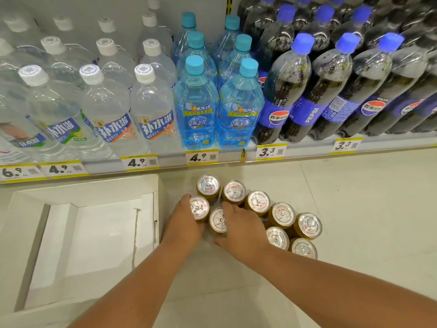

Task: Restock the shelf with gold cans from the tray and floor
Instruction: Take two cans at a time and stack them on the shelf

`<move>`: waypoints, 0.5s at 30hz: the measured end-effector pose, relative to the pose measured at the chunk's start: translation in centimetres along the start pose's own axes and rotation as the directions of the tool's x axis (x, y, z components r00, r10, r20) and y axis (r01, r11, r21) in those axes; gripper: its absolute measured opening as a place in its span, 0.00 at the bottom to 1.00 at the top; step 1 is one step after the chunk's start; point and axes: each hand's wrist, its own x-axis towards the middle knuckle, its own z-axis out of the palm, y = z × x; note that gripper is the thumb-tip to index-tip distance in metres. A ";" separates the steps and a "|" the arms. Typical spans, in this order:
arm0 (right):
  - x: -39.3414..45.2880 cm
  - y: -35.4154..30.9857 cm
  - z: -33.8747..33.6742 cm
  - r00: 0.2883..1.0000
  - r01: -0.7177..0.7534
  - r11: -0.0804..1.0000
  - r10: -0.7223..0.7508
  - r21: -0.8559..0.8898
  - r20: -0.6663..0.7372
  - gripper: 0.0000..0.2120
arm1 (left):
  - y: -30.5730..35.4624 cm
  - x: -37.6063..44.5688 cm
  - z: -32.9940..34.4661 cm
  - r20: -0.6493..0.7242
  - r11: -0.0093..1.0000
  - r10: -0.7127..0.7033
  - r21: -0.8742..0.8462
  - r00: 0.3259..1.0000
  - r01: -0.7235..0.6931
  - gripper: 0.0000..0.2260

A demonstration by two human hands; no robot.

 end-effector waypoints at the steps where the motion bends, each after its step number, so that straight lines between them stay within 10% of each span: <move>1: 0.1 0.0 0.1 1.000 -0.007 1.000 0.008 0.016 -0.003 0.35 | -0.1 0.1 0.0 -0.008 1.000 0.002 -0.012 1.000 -0.002 0.28; 15: -2.6 -1.4 -6.0 0.979 -0.128 0.832 0.193 0.539 -0.066 0.27 | 5.0 -5.3 -5.4 -0.119 0.984 0.020 -0.172 0.993 -0.041 0.22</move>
